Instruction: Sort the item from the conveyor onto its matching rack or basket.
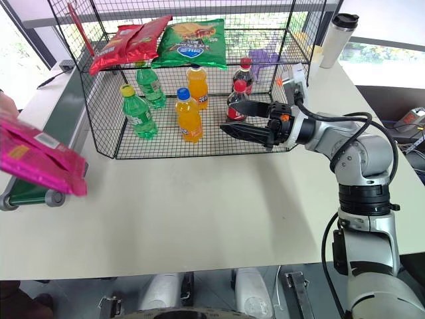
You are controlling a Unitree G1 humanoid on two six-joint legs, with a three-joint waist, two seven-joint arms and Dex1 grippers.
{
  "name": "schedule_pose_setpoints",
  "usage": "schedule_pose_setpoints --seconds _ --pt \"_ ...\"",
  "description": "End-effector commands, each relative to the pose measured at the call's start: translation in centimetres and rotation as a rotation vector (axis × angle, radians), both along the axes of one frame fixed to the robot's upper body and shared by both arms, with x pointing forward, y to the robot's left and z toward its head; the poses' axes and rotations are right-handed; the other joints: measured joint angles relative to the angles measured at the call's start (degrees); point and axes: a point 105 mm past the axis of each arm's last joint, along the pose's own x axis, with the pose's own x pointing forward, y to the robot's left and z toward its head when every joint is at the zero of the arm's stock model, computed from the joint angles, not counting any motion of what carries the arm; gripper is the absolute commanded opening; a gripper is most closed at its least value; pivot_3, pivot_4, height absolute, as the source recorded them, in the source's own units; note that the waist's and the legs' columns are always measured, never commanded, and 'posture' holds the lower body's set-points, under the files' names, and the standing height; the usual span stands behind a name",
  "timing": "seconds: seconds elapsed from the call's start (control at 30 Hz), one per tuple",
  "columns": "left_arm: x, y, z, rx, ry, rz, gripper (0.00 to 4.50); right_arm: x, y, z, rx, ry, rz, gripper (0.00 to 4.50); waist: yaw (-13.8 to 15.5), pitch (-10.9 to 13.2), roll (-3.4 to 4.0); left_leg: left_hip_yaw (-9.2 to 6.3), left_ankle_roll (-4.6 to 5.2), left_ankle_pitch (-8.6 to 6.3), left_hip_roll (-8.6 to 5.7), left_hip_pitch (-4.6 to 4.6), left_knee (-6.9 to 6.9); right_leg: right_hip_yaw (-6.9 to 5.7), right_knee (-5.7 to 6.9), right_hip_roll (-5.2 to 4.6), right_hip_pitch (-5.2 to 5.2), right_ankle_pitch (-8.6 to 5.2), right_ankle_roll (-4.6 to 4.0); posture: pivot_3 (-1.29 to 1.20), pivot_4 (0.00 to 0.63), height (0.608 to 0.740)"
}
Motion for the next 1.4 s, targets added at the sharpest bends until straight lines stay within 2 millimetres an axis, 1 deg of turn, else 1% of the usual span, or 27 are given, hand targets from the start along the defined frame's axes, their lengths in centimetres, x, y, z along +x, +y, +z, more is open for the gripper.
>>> schedule_pose_setpoints --seconds 0.03,0.1,0.2,0.27,0.33,0.4,0.47,0.63,0.73,0.87,1.0,1.17,1.27,1.4 --pt "1.1 -1.9 -0.1 -0.036 -0.002 -0.095 0.04 -1.3 0.9 1.0 0.015 -0.075 0.014 4.5 0.0 0.0 0.0 0.0 0.0 0.0 0.01 -0.03 0.0 0.01 0.01 0.0 -0.03 0.0 0.01 0.0 0.15 0.74" --pt "1.9 -2.7 0.0 -0.075 -0.01 -0.137 0.04 -1.3 1.6 0.5 -0.021 -0.154 -0.039 4.5 0.1 0.0 -0.02 -0.01 0.0 0.0 0.01 -0.06 0.0 0.06 0.02 -0.01 -0.08 0.01 0.02 0.0 0.15 0.74" --pt "3.8 -3.0 0.3 -0.129 -0.016 -0.126 0.04 -0.8 2.2 0.2 -0.056 -0.305 -0.142 4.5 0.0 0.0 -0.03 0.0 -0.01 0.0 -0.02 -0.07 0.03 0.12 0.04 -0.02 -0.11 0.04 0.06 0.0 0.15 0.74" --pt "4.8 -3.4 0.1 -0.137 -0.013 -0.127 0.04 -1.4 2.8 -0.3 -0.068 -0.359 -0.155 4.5 0.1 0.0 -0.03 0.09 -0.02 0.01 -0.07 -0.06 0.04 0.18 0.07 -0.02 -0.13 0.05 0.09 0.0 0.15 0.74" --pt "5.3 -3.7 0.2 -0.148 -0.02 -0.136 0.04 -1.9 3.2 -0.6 -0.057 -0.367 -0.156 4.5 0.2 0.0 -0.04 0.16 -0.05 0.03 -0.08 -0.06 0.04 0.18 0.08 -0.01 -0.13 0.05 0.1 0.0 0.15 0.74" --pt "5.8 -3.9 0.5 -0.163 -0.034 -0.151 0.04 -2.7 3.9 -1.6 -0.06 -0.37 -0.157 4.5 0.2 0.0 -0.06 0.15 -0.07 0.04 -0.08 -0.08 0.04 0.18 0.07 0.0 -0.13 0.06 0.1 0.0 0.15 0.74" --pt "6.2 -4.2 0.7 -0.174 -0.042 -0.168 0.04 -3.3 4.6 -2.3 -0.057 -0.377 -0.162 4.5 0.3 0.0 -0.09 0.15 -0.08 0.05 -0.09 -0.08 0.05 0.17 0.08 0.02 -0.13 0.06 0.1 0.0 0.15 0.74" --pt "7.0 -4.4 0.9 -0.185 -0.044 -0.182 0.04 -4.2 6.2 -1.3 0.026 -0.405 -0.172 4.5 0.2 0.0 -0.1 0.15 -0.18 0.11 -0.09 -0.07 0.08 0.19 0.11 0.04 -0.13 0.06 0.1 0.0 0.15 0.74" --pt "7.4 -4.6 0.7 -0.18 -0.044 -0.187 0.04 -4.1 6.7 -1.0 0.066 -0.412 -0.198 4.5 0.2 0.0 -0.11 0.11 -0.2 0.13 -0.08 -0.07 0.09 0.19 0.16 0.09 -0.13 0.06 0.1 0.0 0.15 0.74" --pt "8.0 -4.8 0.6 -0.19 -0.053 -0.185 0.04 -4.2 7.4 -1.2 0.085 -0.4 -0.189 4.5 0.3 -0.1 -0.15 0.1 -0.22 0.14 -0.08 -0.08 0.12 0.2 0.17 0.1 -0.13 0.06 0.1 0.0 0.15 0.74" --pt "8.2 -5.2 0.4 -0.197 -0.052 -0.198 0.04 -3.9 8.1 -1.0 0.111 -0.406 -0.19 4.5 0.3 -0.1 -0.18 0.09 -0.22 0.14 -0.08 -0.08 0.15 0.21 0.2 0.1 -0.12 0.06 0.11 0.0 0.15 0.74" --pt "9.1 -5.4 -0.1 -0.194 -0.065 -0.171 0.04 -4.0 9.2 -0.7 0.175 -0.351 -0.136 4.5 0.2 -0.1 -0.18 0.06 -0.24 0.15 -0.08 -0.08 0.17 0.2 0.24 0.11 -0.12 0.06 0.11 0.0 0.15 0.74" --pt "9.6 -5.4 0.4 -0.231 -0.09 -0.162 0.04 -3.7 9.5 -1.7 0.13 -0.348 -0.123 4.5 0.4 -0.1 -0.2 0.04 -0.24 0.15 -0.08 -0.08 0.19 0.21 0.25 0.12 -0.12 0.06 0.11 0.0 0.15 0.74" --pt "10.0 -5.5 1.0 -0.257 -0.12 -0.156 0.04 -3.1 9.3 -2.9 0.083 -0.345 -0.128 4.5 0.4 -0.1 -0.23 0.03 -0.24 0.15 -0.08 -0.09 0.25 0.2 0.3 0.12 -0.1 0.07 0.12 0.0 0.15 0.74"
